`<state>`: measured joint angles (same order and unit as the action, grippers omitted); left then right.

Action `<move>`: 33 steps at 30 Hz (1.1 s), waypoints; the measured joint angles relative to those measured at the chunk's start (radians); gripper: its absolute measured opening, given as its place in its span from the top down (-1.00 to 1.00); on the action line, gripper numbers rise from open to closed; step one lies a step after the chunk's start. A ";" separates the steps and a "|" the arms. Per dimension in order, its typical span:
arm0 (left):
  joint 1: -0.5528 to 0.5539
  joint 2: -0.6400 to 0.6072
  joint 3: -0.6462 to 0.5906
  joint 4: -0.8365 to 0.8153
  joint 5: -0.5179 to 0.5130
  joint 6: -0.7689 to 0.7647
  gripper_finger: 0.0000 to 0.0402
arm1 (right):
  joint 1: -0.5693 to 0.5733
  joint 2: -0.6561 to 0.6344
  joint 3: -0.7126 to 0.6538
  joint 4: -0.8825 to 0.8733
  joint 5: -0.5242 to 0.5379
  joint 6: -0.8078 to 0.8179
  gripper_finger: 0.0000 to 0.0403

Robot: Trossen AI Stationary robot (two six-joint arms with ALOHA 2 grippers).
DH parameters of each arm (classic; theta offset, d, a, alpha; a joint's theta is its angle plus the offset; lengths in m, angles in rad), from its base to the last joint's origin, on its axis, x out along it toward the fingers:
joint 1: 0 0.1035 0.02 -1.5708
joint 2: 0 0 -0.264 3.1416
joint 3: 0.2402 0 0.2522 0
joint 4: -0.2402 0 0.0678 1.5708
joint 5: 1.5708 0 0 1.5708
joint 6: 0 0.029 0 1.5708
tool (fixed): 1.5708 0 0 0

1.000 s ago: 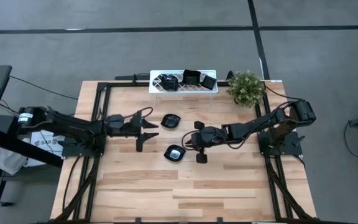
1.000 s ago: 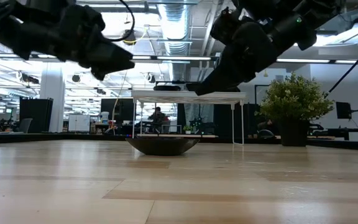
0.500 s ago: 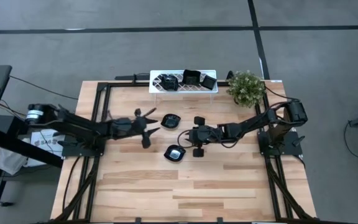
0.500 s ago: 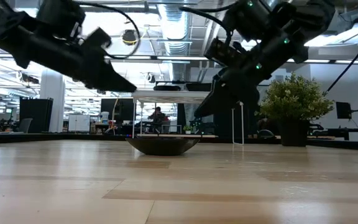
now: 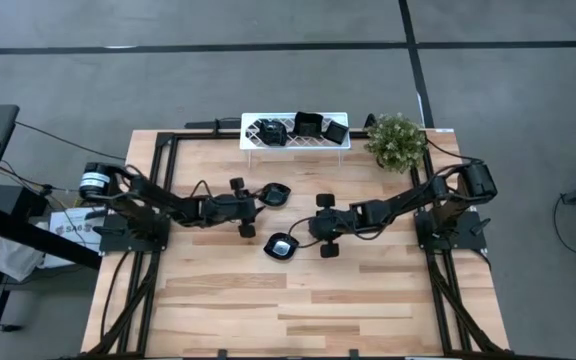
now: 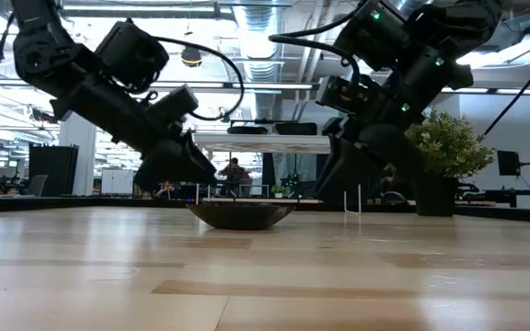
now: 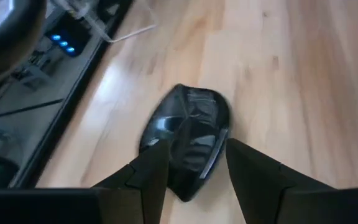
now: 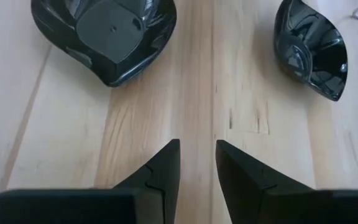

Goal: Pick & Place Mini shaped plates
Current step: Stack the black leaf-shaped plate on top of the black leaf-shaped plate on the shelf

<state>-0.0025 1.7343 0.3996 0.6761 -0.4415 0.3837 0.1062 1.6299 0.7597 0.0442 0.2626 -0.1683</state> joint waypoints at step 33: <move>0.071 0.150 0.047 -0.009 0.079 0.055 0.78 | -0.002 0.000 0.000 -0.005 0.000 0.001 0.52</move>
<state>0.0690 1.8847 0.4461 0.6667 -0.3625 0.4385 0.1043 1.6299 0.7601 0.0391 0.2630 -0.1673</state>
